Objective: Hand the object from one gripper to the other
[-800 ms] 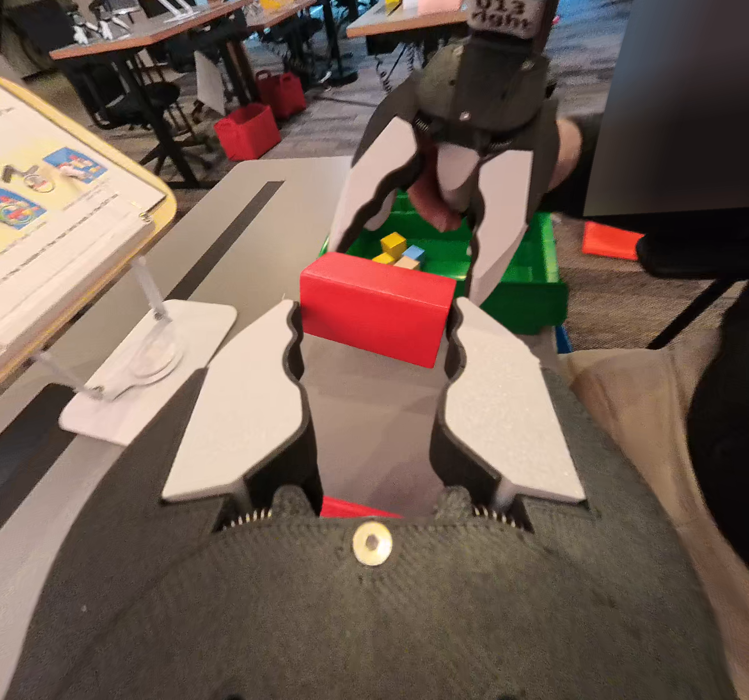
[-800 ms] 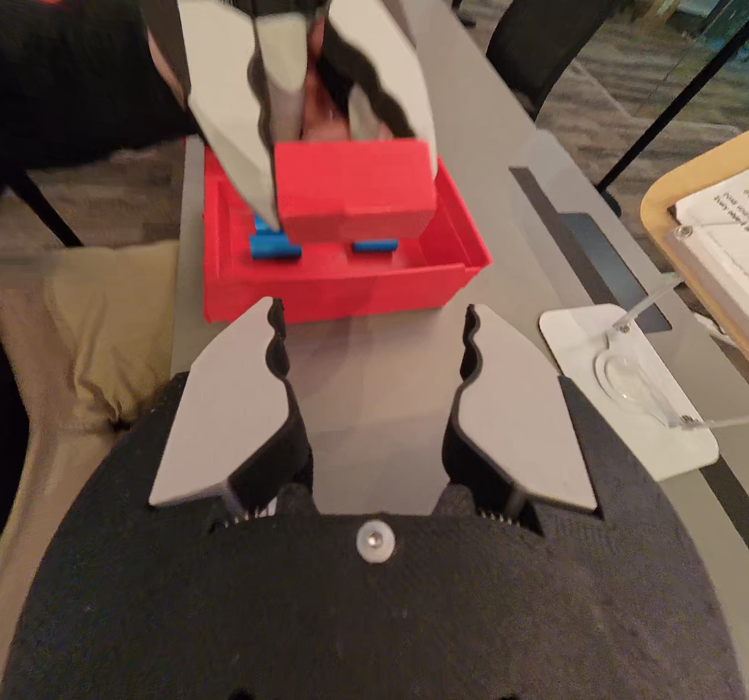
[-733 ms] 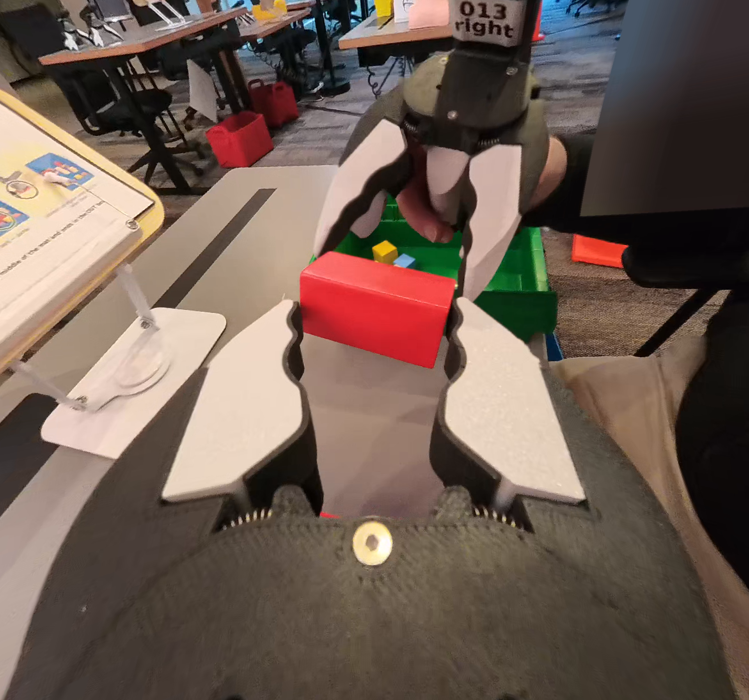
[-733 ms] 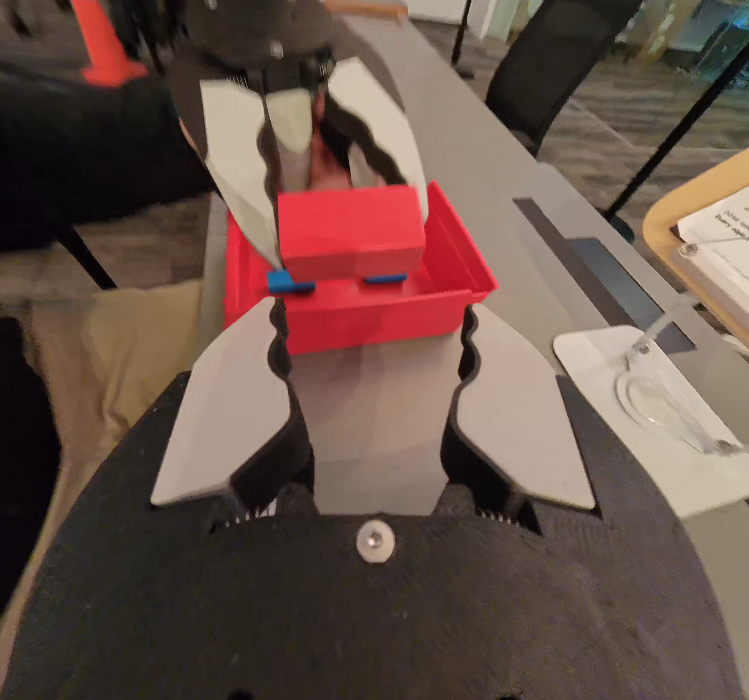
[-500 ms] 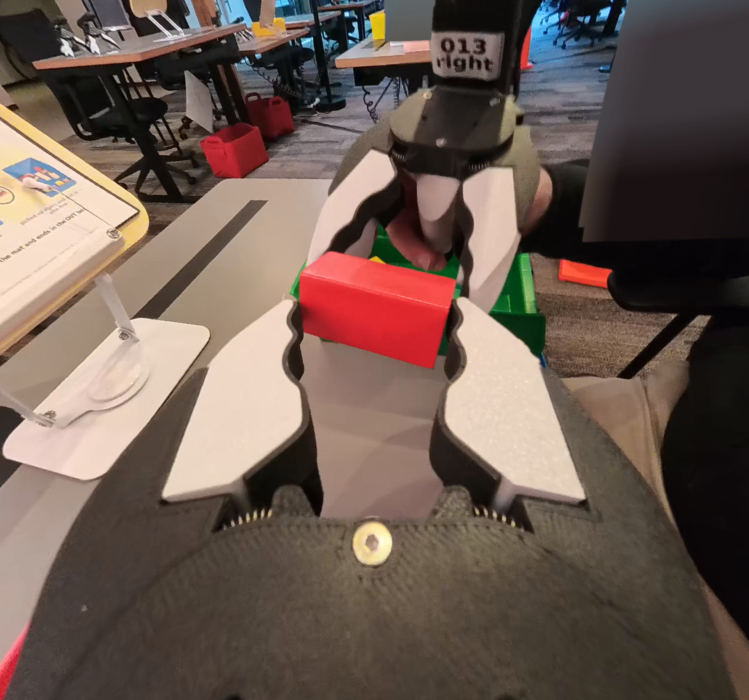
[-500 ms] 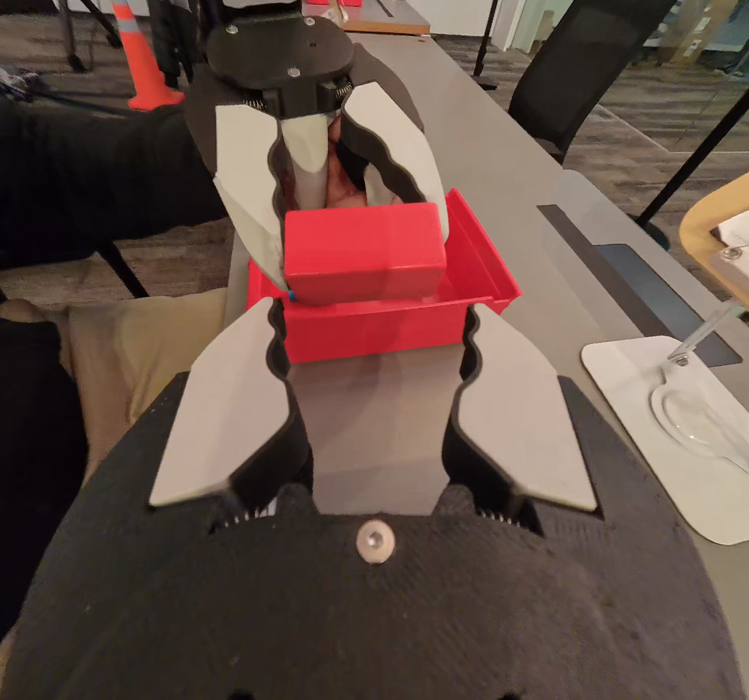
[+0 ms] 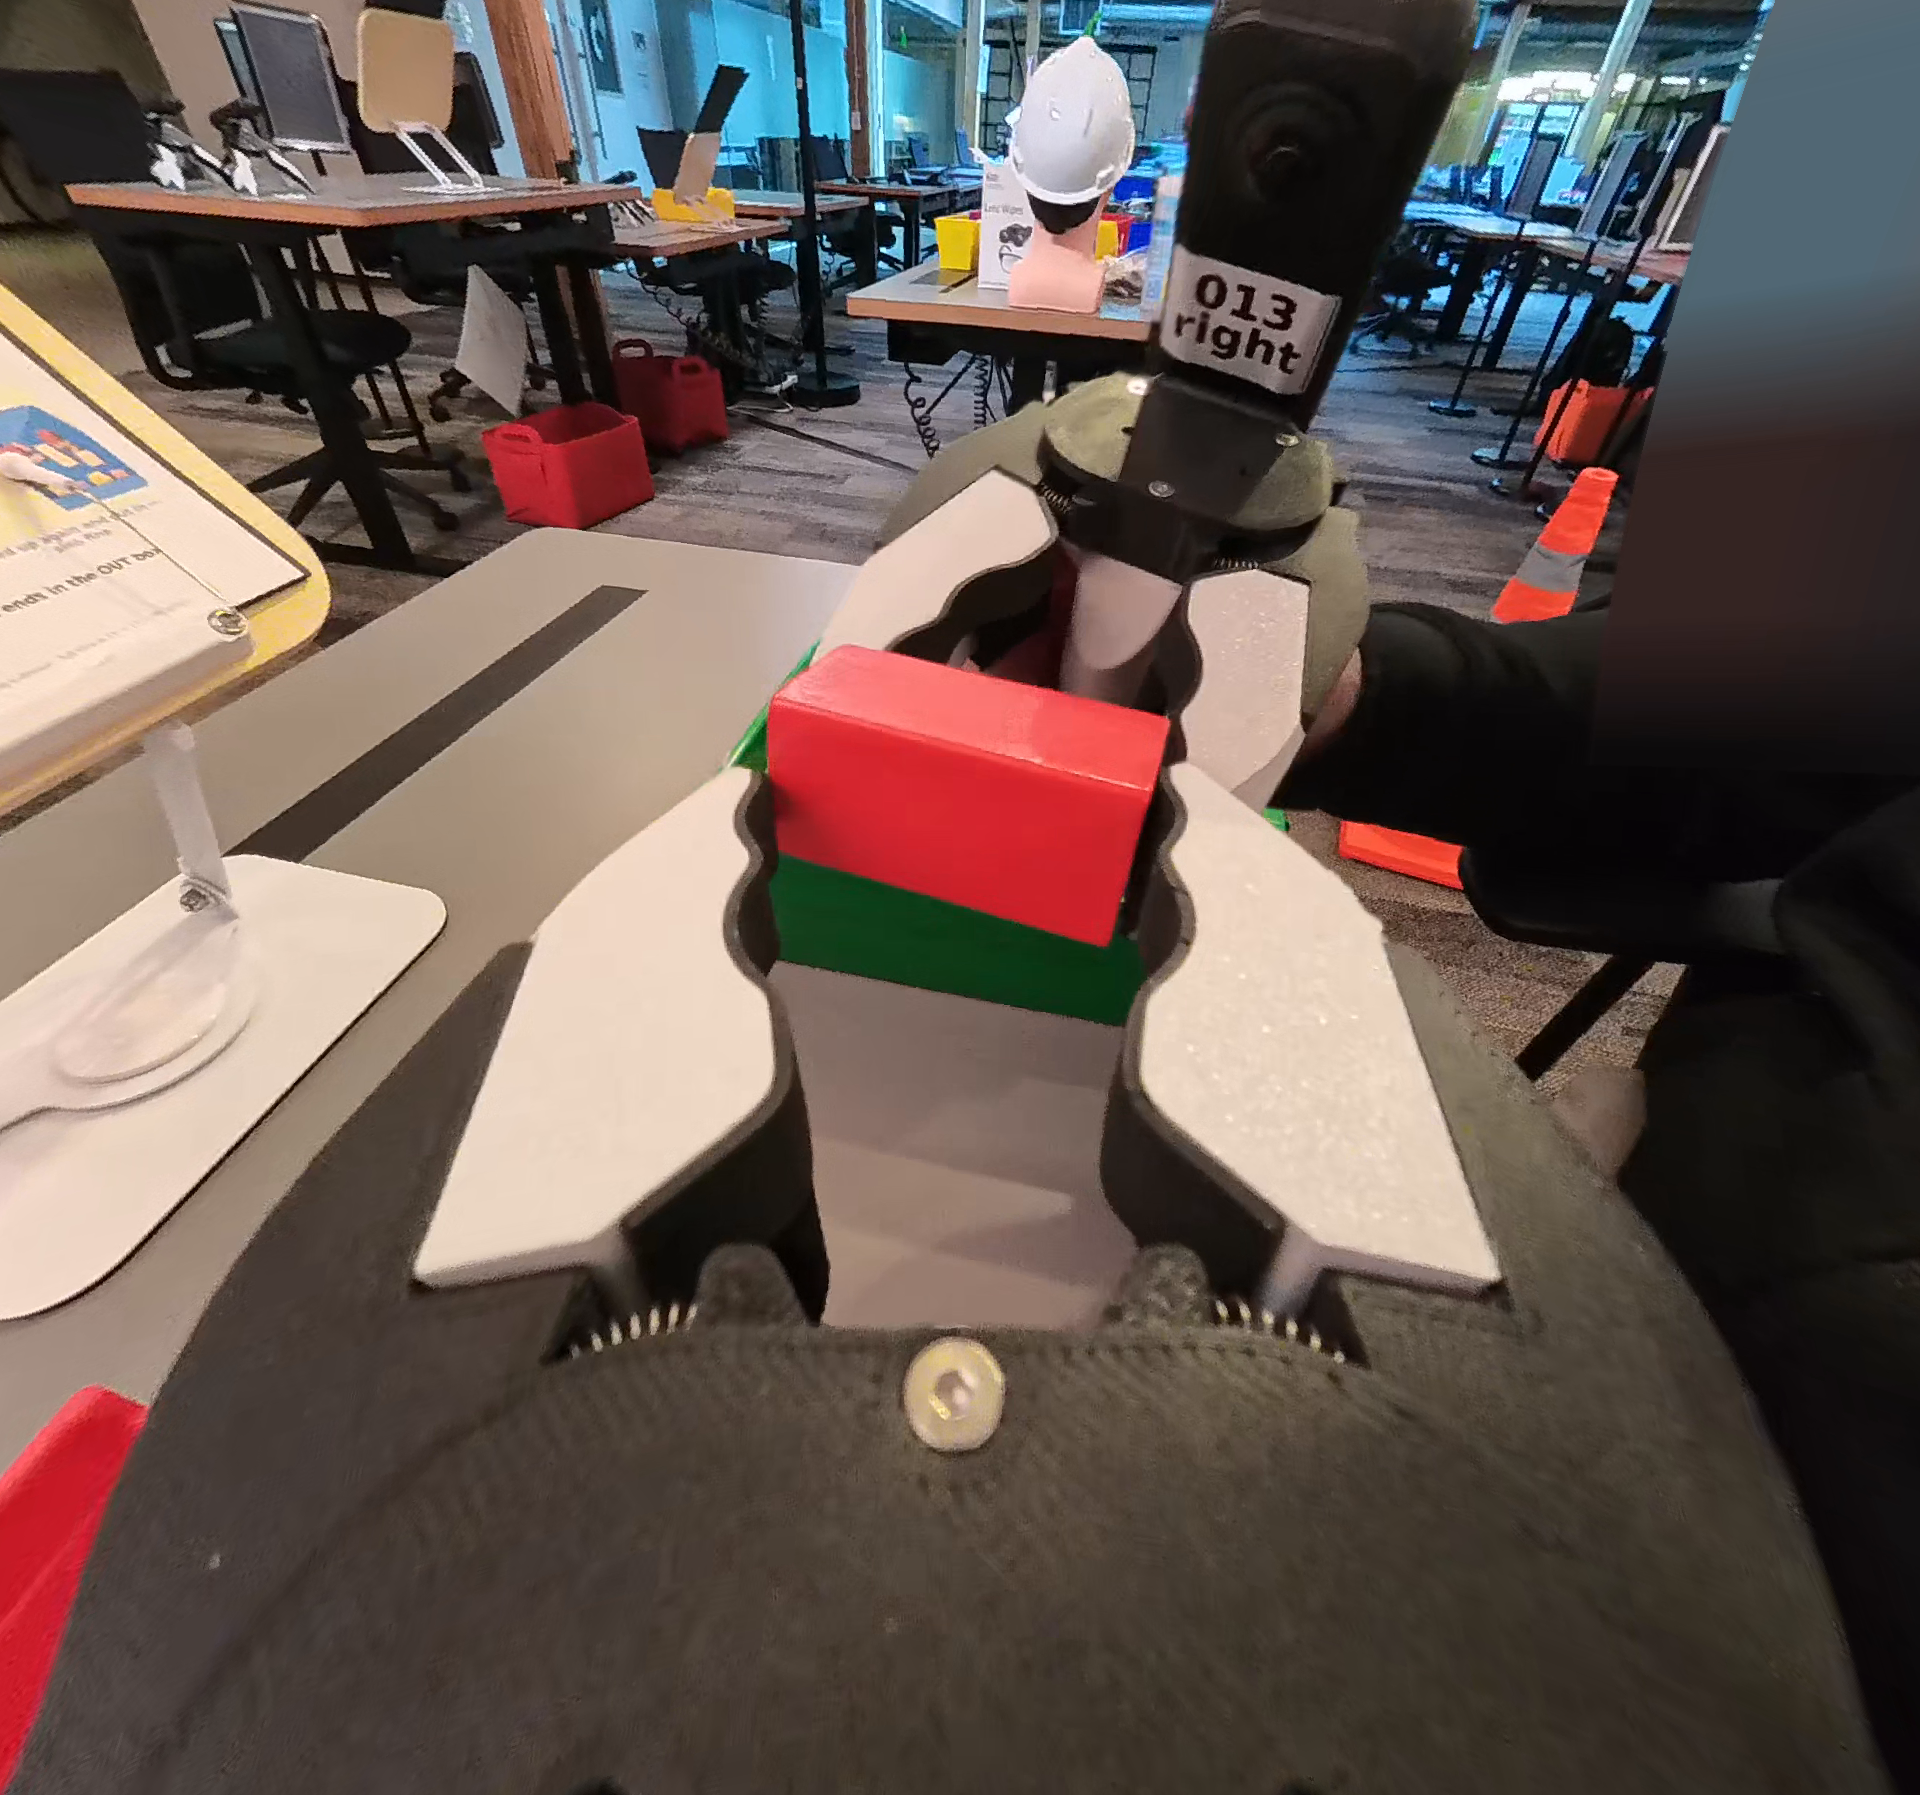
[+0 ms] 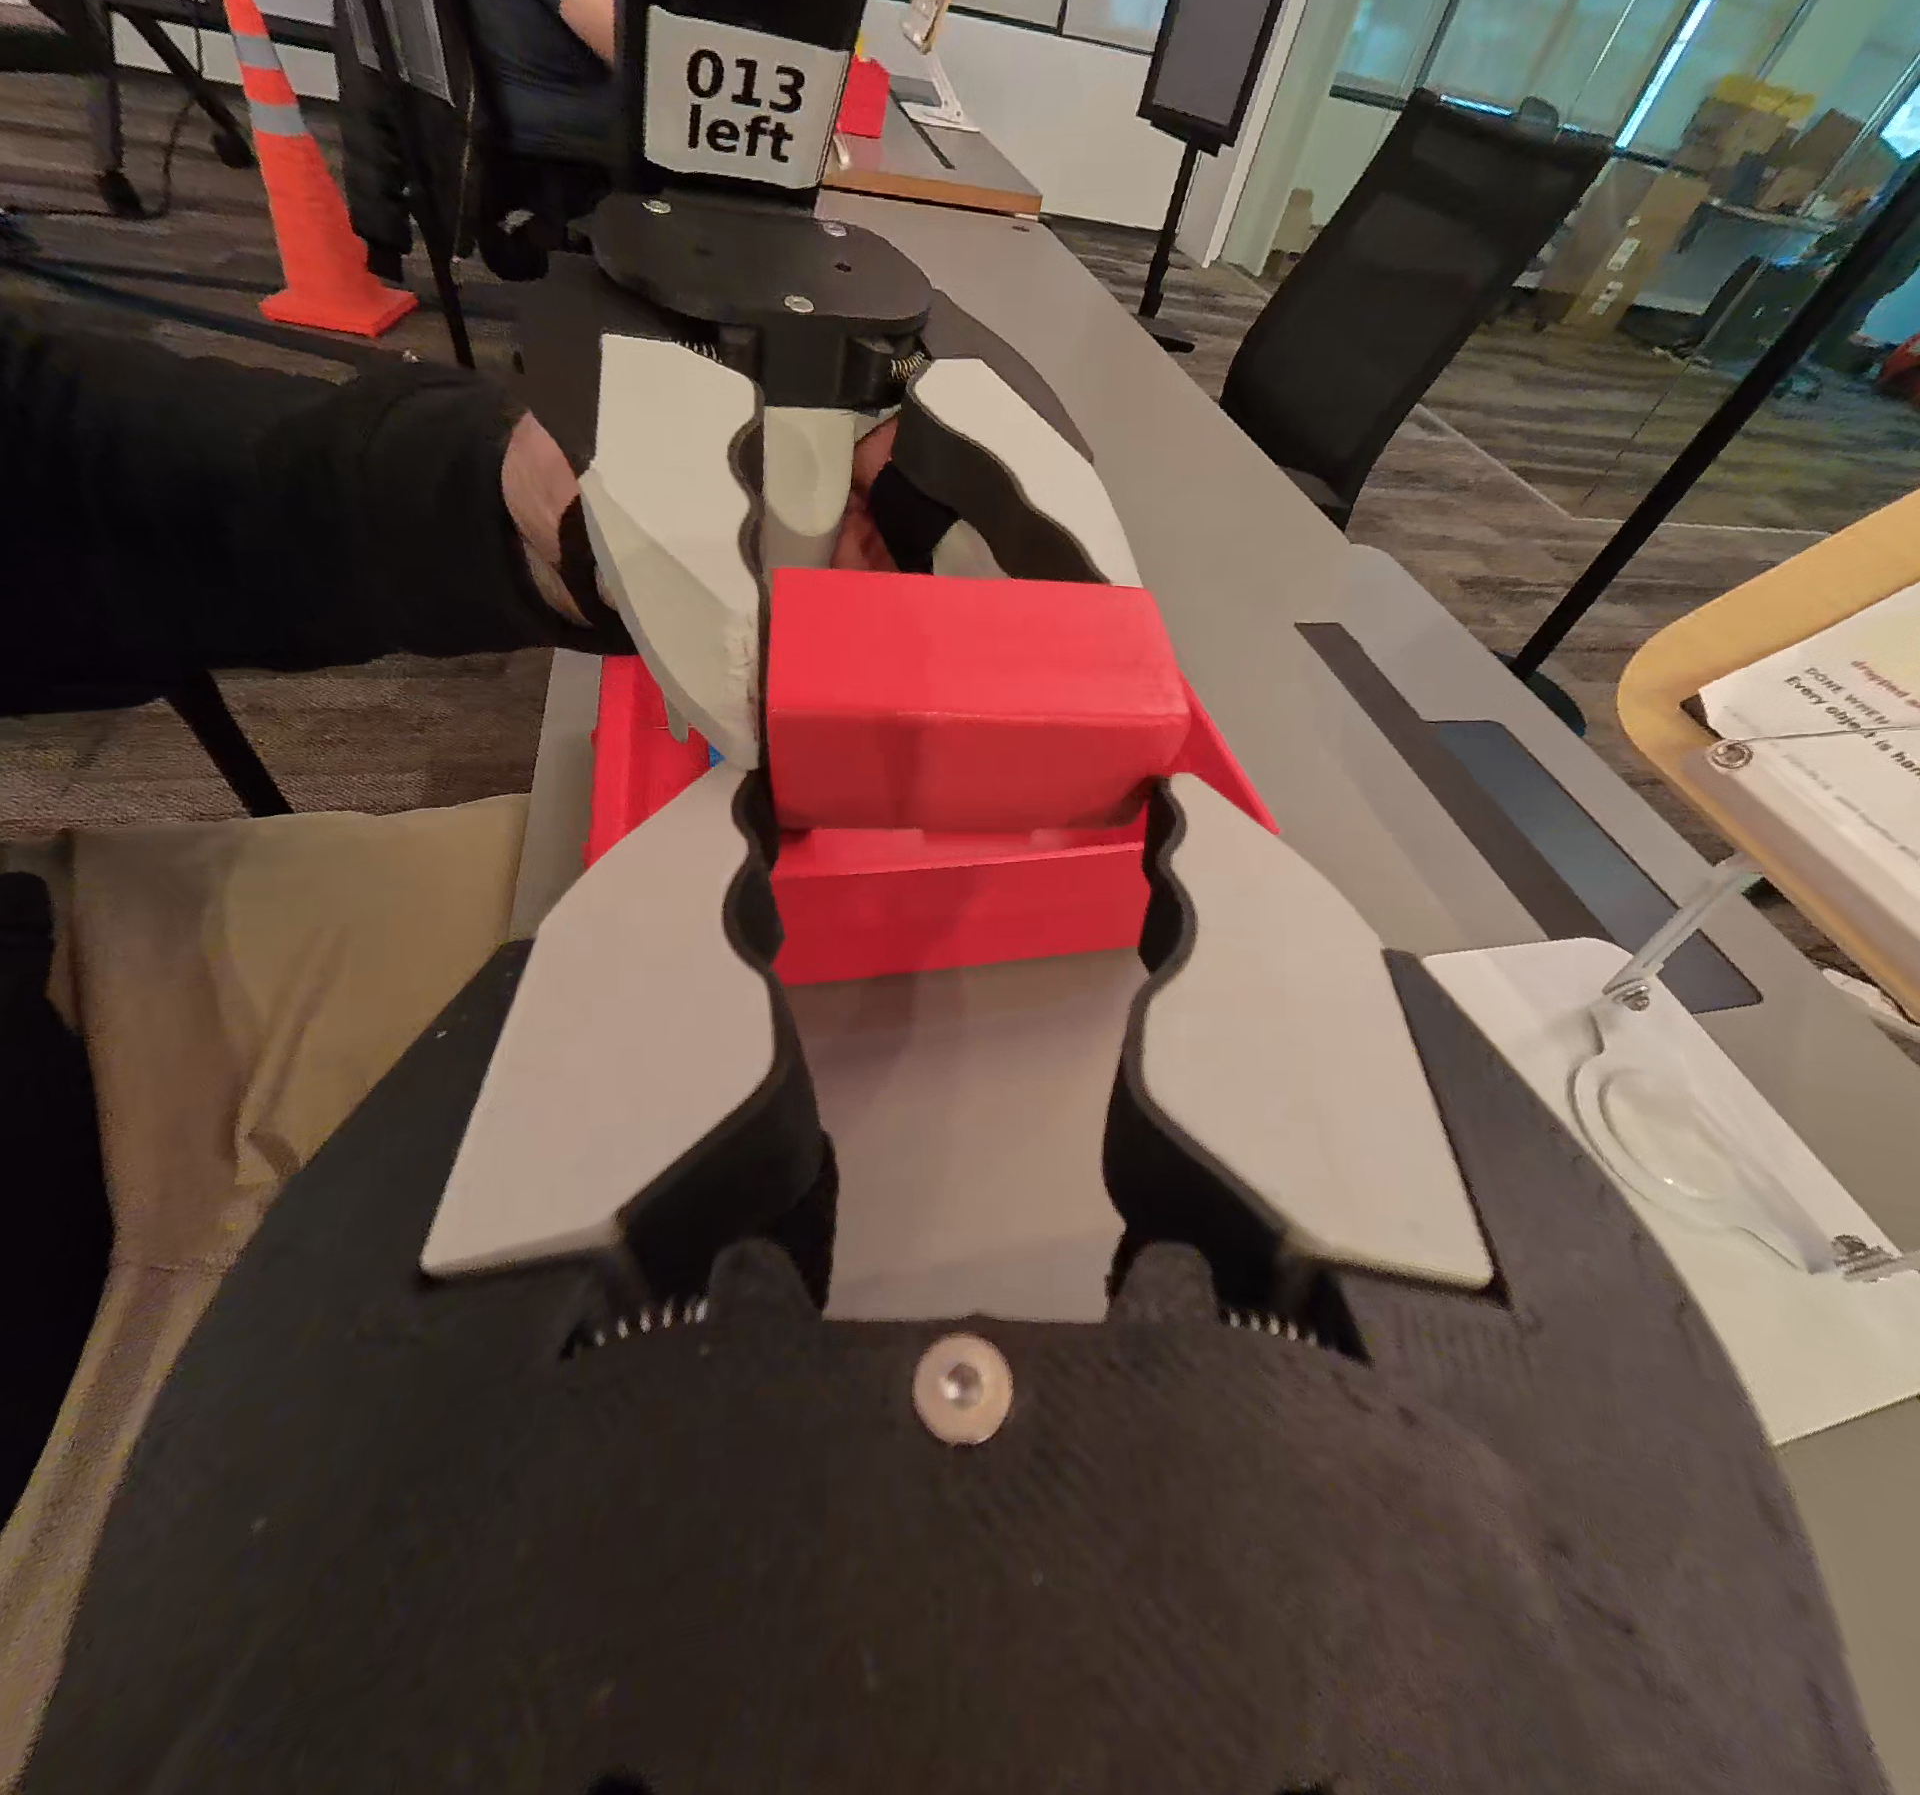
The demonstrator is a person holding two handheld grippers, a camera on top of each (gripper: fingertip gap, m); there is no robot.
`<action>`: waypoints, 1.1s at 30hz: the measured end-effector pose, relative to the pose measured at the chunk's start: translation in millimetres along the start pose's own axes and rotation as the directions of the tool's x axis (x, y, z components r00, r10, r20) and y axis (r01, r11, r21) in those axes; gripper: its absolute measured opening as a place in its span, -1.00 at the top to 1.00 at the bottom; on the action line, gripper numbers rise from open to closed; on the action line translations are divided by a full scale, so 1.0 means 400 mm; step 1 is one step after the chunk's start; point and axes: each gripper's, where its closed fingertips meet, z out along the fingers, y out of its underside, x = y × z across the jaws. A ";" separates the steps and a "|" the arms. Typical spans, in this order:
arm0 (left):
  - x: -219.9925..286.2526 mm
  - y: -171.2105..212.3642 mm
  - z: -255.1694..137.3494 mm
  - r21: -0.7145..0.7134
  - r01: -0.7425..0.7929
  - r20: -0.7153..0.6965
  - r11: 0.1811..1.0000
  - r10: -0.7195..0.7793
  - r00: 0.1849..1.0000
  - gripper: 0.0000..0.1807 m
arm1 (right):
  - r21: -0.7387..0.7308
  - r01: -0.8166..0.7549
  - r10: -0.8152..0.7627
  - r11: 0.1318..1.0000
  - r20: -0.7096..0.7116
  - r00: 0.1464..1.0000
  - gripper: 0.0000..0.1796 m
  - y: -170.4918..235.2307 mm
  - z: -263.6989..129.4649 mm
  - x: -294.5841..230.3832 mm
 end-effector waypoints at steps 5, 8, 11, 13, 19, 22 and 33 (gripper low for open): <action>-0.001 -0.005 0.000 0.013 0.010 0.001 1.000 -0.010 1.000 0.24 | 0.018 -0.013 0.013 1.000 0.001 1.000 0.26 -0.005 -0.003 0.001; 0.000 -0.007 0.000 0.018 0.019 0.000 1.000 -0.019 1.000 0.24 | 0.025 -0.016 0.016 1.000 0.007 1.000 0.26 -0.007 -0.006 0.001; 0.001 -0.010 -0.001 0.025 0.028 -0.006 0.999 -0.028 1.000 0.25 | 0.028 -0.021 0.021 0.999 0.013 1.000 0.26 -0.011 -0.012 0.002; 0.001 -0.019 -0.005 0.043 0.037 -0.011 0.998 -0.036 0.999 0.27 | 0.030 -0.027 0.027 0.999 0.016 1.000 0.26 -0.012 -0.017 0.005; 0.000 -0.024 -0.011 0.045 0.029 -0.008 0.999 -0.029 1.000 0.29 | 0.028 -0.038 0.037 0.999 0.034 0.999 0.27 -0.012 -0.024 0.005; -0.001 -0.032 -0.017 0.058 0.035 -0.012 0.998 -0.034 0.999 0.30 | 0.028 -0.044 0.042 0.999 0.047 0.998 0.27 -0.013 -0.031 0.006; -0.011 -0.046 -0.038 0.063 0.010 0.016 0.998 -0.011 1.000 0.31 | 0.005 -0.057 0.056 0.998 0.073 0.996 0.27 -0.019 -0.104 0.033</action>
